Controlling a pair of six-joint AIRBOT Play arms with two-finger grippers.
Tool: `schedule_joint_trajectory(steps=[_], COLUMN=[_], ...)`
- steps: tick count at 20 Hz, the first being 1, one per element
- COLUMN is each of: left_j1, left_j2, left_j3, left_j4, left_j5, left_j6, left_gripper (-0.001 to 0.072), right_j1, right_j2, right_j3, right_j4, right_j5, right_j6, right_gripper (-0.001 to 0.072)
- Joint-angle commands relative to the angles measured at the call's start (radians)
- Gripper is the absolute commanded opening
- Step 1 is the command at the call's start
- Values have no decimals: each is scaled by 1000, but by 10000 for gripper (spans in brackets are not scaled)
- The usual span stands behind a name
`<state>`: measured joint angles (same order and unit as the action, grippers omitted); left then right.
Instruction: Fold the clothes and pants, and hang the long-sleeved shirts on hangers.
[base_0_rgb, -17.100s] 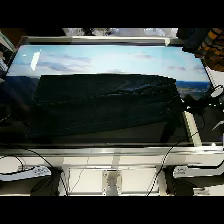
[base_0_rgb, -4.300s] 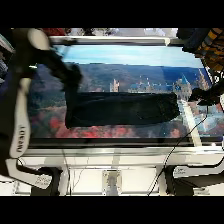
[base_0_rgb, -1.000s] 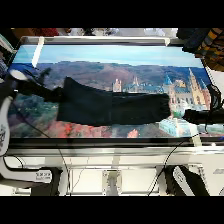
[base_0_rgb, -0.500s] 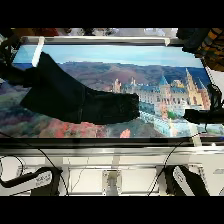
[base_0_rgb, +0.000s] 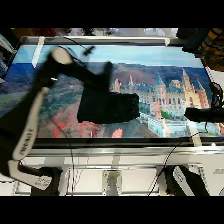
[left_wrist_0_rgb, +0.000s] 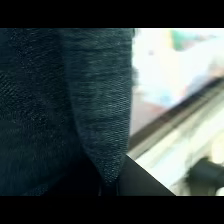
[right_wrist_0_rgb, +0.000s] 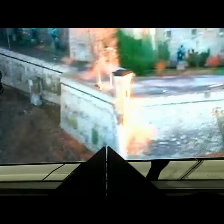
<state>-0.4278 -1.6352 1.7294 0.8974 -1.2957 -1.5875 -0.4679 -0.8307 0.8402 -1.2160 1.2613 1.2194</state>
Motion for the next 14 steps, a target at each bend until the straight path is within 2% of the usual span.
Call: schedule_joint_trajectory(steps=[1, 2, 3, 4, 5, 6, 7, 8, 11, 14], left_j1=[-168, -195, -212, -220, -220, -219, -213, -205, -166, -100], left_j2=[-162, -197, -224, -245, -256, -261, -259, -255, -246, -230], left_j3=[2, 2, 2, 2, 2, 2, 2, 2, 2, 2], left_j4=[-262, -349, -420, -476, -515, -540, -542, -552, -607, -584], left_j5=[220, 267, 299, 321, 327, 327, 327, 327, 327, 288], left_j6=[127, 186, 224, 256, 286, 306, 317, 329, 397, 403], left_gripper=[32, 59, 139, 177, 252, 338, 369, 369, 369, 367], right_j1=[1, 1, 1, 1, 1, 1, 1, 1, 1, 15], right_j2=[1, 1, 1, 1, 1, 1, 1, 1, -9, -74], right_j3=[0, 0, 0, 0, 0, 0, 0, 0, -1, -6], right_j4=[0, 1, 5, 10, 11, 12, 16, 28, 129, 241], right_j5=[-11, -11, -14, -18, -21, -26, -32, -41, -88, -125], right_j6=[-3, -3, -3, -3, -3, -3, -3, -3, -70, -134], right_gripper=[30, 30, 31, 42, 117, 243, 312, 341, 352, 513])
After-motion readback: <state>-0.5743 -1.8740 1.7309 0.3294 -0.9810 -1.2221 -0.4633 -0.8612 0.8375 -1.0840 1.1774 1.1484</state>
